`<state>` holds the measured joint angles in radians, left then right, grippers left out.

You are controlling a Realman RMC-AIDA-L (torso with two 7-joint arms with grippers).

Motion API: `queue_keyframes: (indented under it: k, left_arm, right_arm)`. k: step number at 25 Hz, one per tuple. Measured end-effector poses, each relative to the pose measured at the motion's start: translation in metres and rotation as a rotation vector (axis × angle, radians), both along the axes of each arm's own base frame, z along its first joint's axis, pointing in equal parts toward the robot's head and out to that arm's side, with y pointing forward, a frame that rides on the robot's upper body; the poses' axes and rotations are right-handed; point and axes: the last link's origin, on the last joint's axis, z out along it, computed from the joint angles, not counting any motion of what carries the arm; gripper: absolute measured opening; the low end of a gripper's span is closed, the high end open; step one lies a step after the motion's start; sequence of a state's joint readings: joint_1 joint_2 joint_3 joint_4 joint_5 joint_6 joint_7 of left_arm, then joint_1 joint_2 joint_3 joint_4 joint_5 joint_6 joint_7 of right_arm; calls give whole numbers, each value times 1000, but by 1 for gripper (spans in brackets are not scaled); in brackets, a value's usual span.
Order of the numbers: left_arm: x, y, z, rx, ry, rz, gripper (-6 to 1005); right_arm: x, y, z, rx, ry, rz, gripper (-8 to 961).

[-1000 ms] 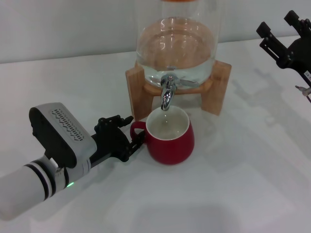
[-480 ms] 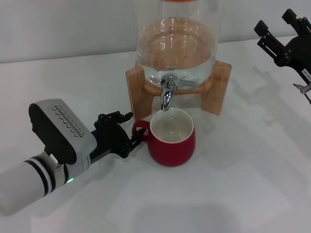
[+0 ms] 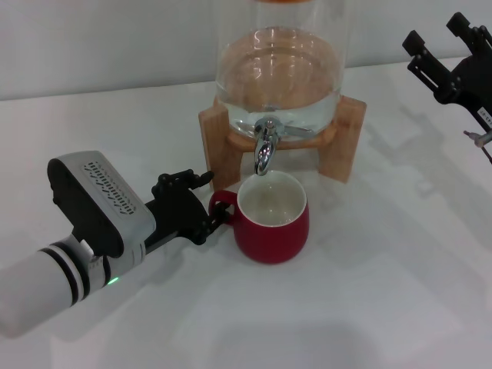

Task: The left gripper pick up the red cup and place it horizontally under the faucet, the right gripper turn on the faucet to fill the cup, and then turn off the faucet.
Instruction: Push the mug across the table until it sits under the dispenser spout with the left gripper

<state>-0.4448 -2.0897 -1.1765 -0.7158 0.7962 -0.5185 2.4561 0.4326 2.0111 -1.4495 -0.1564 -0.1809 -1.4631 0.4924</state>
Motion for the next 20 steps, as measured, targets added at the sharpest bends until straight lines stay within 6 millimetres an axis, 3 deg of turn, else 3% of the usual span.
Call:
queue_keyframes:
  k: [20]
  left_arm:
    - [-2,3,5,39,-42,36,480]
  right_arm:
    - [-3,1,1,2,-2,16,839]
